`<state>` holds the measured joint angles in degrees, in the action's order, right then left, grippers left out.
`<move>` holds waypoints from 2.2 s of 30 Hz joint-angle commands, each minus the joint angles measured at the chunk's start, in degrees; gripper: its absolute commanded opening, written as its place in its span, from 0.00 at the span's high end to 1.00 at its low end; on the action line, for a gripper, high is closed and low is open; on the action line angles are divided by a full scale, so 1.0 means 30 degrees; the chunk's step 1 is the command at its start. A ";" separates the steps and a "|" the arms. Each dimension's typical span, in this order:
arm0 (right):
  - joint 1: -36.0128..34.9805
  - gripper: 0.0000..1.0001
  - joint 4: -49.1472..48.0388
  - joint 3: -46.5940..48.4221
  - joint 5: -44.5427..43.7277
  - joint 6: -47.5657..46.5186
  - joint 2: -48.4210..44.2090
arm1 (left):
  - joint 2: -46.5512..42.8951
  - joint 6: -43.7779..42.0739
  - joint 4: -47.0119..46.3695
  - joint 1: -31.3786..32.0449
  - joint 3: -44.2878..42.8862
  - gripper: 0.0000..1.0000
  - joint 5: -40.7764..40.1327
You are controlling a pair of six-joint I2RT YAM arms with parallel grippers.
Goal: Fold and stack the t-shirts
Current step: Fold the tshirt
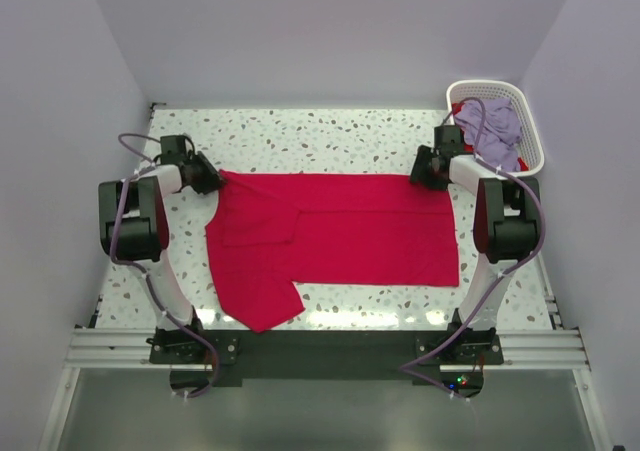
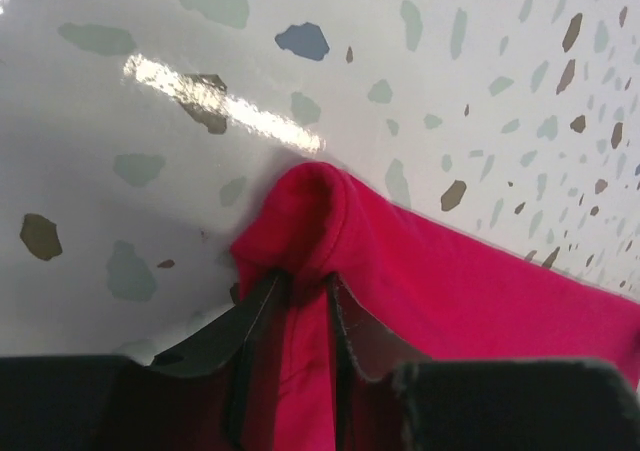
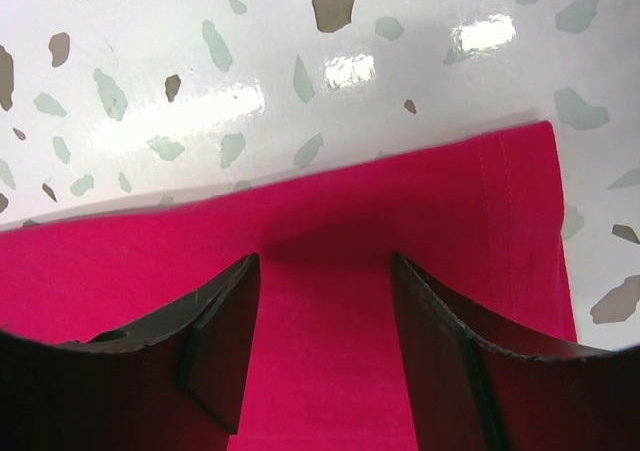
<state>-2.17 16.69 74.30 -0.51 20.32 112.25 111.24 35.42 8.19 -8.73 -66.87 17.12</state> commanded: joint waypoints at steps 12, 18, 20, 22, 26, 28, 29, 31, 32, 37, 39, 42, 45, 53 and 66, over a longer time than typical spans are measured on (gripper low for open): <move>0.0051 0.41 0.0209 0.0662 -0.0385 -0.0298 0.0494 | -0.0341 -0.0703 0.2424 -0.0634 -0.1967 1.00 -0.3214; 0.0051 0.41 0.0209 0.0866 -0.0474 -0.0239 0.0699 | -0.0227 -0.0352 0.2633 -0.0605 -0.1674 1.00 -0.4156; 0.0080 0.41 0.0209 0.1100 -0.0240 -0.0239 0.0846 | 0.0299 -0.0264 0.2400 -0.0605 -0.1674 1.00 -0.3689; 0.0022 0.41 0.0180 0.1364 0.0139 -0.0384 0.0963 | 0.0536 -0.0263 0.2107 -0.0634 -0.1674 0.96 -0.3336; 0.0022 0.40 0.0092 0.2241 0.0490 -0.0473 0.0876 | 0.0479 -0.0321 0.1666 -0.0576 -0.2169 0.78 -0.3101; 0.0022 0.40 0.0383 0.2711 0.0523 -0.0532 0.0846 | 0.0449 -0.0351 0.2103 -0.0605 -0.2639 0.72 -0.3217; 0.0022 0.40 0.0472 0.3003 0.0726 -0.0561 0.0701 | 0.0188 -0.0438 0.2251 -0.0576 -0.2931 0.66 -0.3276; -0.0036 0.40 0.0531 0.3035 0.0932 -0.0736 0.0379 | -0.0368 -0.0439 0.2427 -0.0576 -0.2934 0.56 -0.3422; -0.0066 0.40 0.0502 0.2861 0.0904 -0.0824 -0.0174 | -0.1154 -0.0352 0.2486 -0.0547 -0.2789 0.52 -0.3539; -0.0300 0.40 0.0853 0.2070 0.0523 -0.1205 -0.1350 | -0.4087 -0.0350 0.2633 -0.0050 -0.1501 0.34 -0.5677; -0.0359 0.40 0.1232 0.1747 0.0348 -0.1206 -0.1671 | -0.5202 -0.0702 0.2721 0.0650 -0.0943 0.34 -0.6788; -0.0564 0.42 0.1322 0.1162 0.0230 -0.1118 -0.1936 | -0.5849 -0.1112 0.3131 0.1911 -0.0591 0.38 -0.7259; -0.0827 0.46 0.1584 0.1043 0.0230 -0.1059 -0.1849 | -0.5588 -0.1376 0.3131 0.2762 -0.0474 0.55 -0.7408; -0.1033 0.55 0.2171 0.1979 -0.0356 -0.0767 -0.0064 | -0.1605 -0.1582 0.3951 0.3848 -0.2112 0.69 -0.6938; -0.1033 0.55 0.3400 0.6311 -0.1147 -0.1146 0.4998 | 0.3785 -0.1582 0.5560 0.3585 -0.6824 0.67 -0.7290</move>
<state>-5.26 24.49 89.17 -2.42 17.50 121.78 118.06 31.81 22.44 2.92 -82.52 -3.46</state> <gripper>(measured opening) 0.448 0.321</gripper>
